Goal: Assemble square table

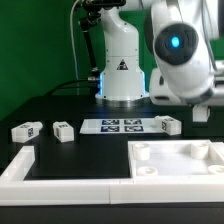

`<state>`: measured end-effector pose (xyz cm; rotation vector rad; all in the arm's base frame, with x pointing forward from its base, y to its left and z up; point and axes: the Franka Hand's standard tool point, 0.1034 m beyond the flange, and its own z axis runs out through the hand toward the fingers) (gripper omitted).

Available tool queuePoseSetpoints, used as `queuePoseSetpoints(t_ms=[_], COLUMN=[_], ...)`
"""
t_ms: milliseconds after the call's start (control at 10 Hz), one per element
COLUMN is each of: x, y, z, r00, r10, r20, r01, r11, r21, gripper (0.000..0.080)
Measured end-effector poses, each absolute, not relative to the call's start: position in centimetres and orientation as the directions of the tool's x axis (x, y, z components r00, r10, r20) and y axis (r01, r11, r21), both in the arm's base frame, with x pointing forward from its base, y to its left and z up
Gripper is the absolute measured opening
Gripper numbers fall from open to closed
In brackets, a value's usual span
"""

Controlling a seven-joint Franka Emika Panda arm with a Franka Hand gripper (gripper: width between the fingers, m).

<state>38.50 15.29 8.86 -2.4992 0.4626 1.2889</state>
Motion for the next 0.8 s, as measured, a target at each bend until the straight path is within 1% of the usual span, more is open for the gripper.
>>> queuePoseSetpoints(t_ms=[100,200,300,400,500,600,700,800], x=[39.3,39.7,39.7,40.5,40.8,40.7,42.1,45.6], y=[14.5,14.6,14.8,15.0,15.1,15.0,13.2,10.4], z=[11.2,12.2,11.8,11.4,11.7,11.9,13.0,15.5], r00=[0.521,0.519,0.535,0.581,0.652,0.693,0.756,0.833], r10=[-0.162,-0.2,-0.19,-0.212,-0.245,-0.261,-0.209,-0.159], r20=[-0.838,-0.831,-0.823,-0.786,-0.717,-0.672,-0.62,-0.531], r01=[-0.428,-0.445,-0.435,-0.438,-0.439,-0.435,-0.37,-0.309], r11=[-0.899,-0.893,-0.897,-0.895,-0.894,-0.895,-0.918,-0.928], r21=[-0.092,-0.063,-0.076,-0.082,-0.094,-0.1,-0.142,-0.206], gripper=[0.0285,0.0285,0.0285,0.0285,0.0285,0.0285,0.0285,0.0285])
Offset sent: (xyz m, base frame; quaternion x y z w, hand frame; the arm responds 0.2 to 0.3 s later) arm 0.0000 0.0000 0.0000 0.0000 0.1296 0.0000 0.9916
